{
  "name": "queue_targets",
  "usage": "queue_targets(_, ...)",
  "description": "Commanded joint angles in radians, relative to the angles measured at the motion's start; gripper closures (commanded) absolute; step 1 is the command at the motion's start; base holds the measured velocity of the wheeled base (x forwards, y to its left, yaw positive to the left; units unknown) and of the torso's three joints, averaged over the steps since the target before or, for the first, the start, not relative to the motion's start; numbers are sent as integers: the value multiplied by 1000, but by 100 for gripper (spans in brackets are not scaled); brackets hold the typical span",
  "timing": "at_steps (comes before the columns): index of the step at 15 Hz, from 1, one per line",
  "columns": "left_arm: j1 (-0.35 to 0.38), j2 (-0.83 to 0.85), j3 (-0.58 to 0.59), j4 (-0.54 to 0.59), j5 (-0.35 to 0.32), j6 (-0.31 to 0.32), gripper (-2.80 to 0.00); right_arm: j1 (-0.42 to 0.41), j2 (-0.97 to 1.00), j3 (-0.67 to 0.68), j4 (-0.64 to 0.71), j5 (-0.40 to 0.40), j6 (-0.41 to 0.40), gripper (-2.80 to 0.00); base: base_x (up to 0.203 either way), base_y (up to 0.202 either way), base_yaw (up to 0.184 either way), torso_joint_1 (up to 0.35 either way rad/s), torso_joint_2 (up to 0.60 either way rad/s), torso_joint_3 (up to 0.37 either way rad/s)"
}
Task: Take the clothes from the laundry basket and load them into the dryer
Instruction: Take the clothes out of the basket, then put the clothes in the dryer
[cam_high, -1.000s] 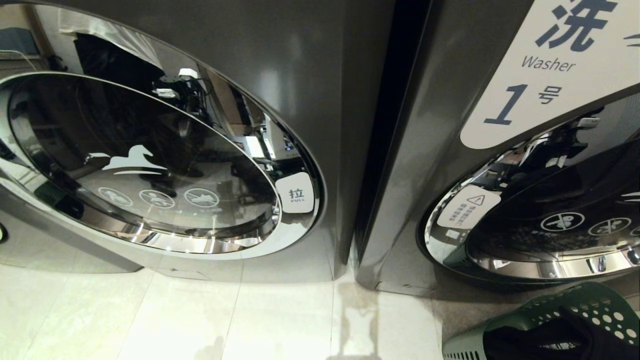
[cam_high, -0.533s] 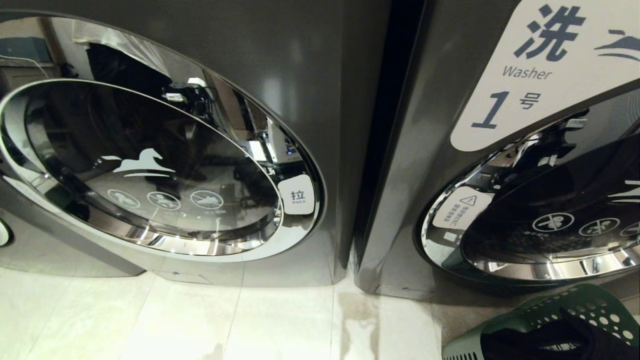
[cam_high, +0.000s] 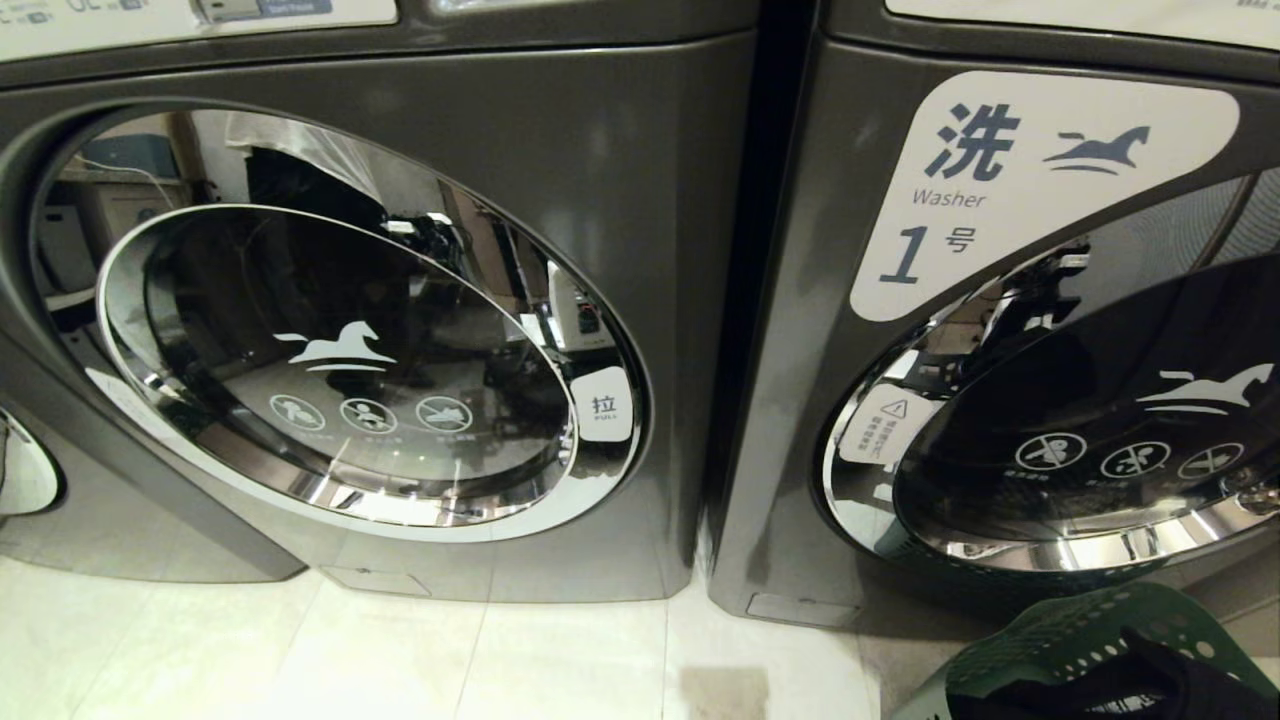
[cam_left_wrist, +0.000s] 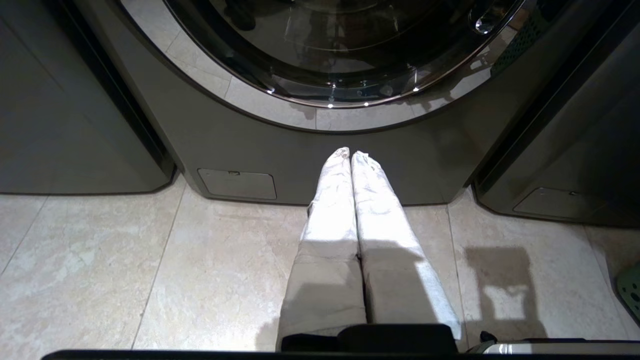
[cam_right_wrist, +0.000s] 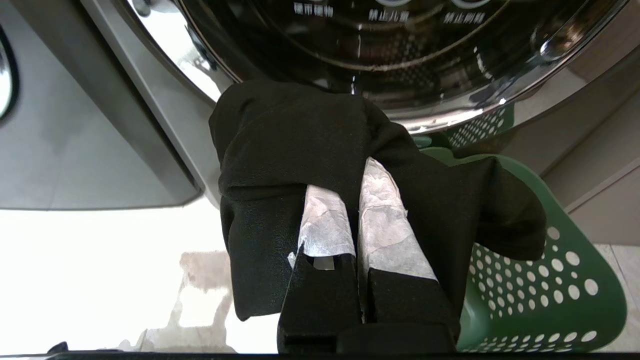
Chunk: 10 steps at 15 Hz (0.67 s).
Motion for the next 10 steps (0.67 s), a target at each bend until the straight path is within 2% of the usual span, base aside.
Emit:
queue_targets(1,0,0,-1,0,0,0,0,0,0,0,-1,0,0,0,0,0,0,2,-2,217)
queue_targets(10,0,0,1,0,0,0,0,0,0,0,-1,0,-1,0,0,0,0,1,0,201)
